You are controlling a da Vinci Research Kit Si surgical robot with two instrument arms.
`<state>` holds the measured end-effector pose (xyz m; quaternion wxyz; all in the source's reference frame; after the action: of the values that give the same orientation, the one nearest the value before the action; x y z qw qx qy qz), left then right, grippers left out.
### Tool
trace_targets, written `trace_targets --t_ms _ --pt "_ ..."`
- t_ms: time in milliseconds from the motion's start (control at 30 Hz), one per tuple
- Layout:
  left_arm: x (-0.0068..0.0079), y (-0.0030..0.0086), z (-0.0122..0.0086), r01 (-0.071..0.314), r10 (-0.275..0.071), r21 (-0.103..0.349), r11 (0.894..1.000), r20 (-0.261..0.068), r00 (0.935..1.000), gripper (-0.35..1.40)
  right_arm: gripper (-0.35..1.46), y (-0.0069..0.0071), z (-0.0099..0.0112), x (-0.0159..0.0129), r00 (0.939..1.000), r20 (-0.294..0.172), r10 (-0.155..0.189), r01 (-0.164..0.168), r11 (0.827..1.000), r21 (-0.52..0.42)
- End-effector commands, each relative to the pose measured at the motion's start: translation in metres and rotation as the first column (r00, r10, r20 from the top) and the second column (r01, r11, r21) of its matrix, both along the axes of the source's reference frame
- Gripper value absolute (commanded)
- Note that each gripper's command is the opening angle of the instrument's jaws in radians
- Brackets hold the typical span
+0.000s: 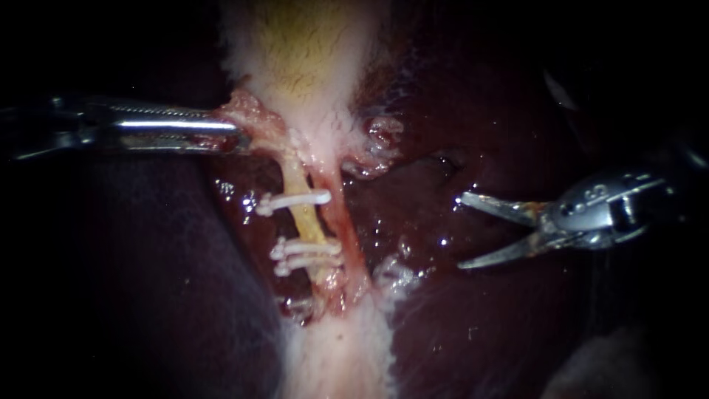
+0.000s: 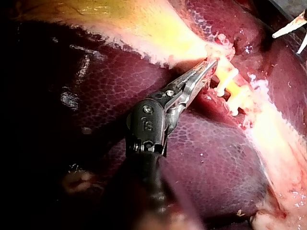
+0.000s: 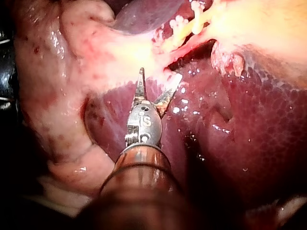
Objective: Go to the cutting position left tube
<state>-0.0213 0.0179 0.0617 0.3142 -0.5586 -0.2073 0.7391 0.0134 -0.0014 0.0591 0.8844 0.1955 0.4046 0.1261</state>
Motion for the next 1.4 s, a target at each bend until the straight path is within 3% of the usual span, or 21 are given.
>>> trace_targets --t_ms 33,200,433,767,933,1400 --pt "-0.0001 0.0000 0.0001 0.001 -0.001 -0.001 1.000 -0.001 1.0000 -0.35 1.45 -0.0003 0.0003 0.0007 1.0000 -0.003 -0.007 0.007 1.000 0.009" --pt "-0.0002 -0.0001 0.0002 0.002 -0.002 -0.002 1.000 -0.002 1.0000 -0.35 1.45 -0.0016 0.0022 0.0041 0.9998 -0.006 -0.018 0.019 0.999 0.049" --pt "-0.0003 -0.0001 0.0002 0.002 -0.002 -0.002 1.000 -0.002 1.0000 -0.35 1.43 -0.0029 0.0052 0.0078 0.9976 -0.002 -0.069 0.068 0.994 0.082" --pt "-0.0004 -0.0002 0.0003 0.002 -0.002 -0.003 1.000 -0.002 1.0000 -0.35 1.40 -0.0032 0.0090 0.0102 0.9940 0.020 -0.108 0.105 0.988 0.111" --pt "-0.0004 -0.0002 0.0003 0.002 -0.002 -0.003 1.000 -0.002 1.0000 -0.35 1.40 -0.0030 0.0106 0.0103 0.9936 0.027 -0.110 0.106 0.989 0.106" --pt "-0.0007 -0.0002 0.0004 0.005 -0.005 -0.004 1.000 -0.005 1.0000 -0.35 1.40 -0.0014 0.0121 0.0107 0.9932 0.024 -0.114 0.110 0.987 0.114"
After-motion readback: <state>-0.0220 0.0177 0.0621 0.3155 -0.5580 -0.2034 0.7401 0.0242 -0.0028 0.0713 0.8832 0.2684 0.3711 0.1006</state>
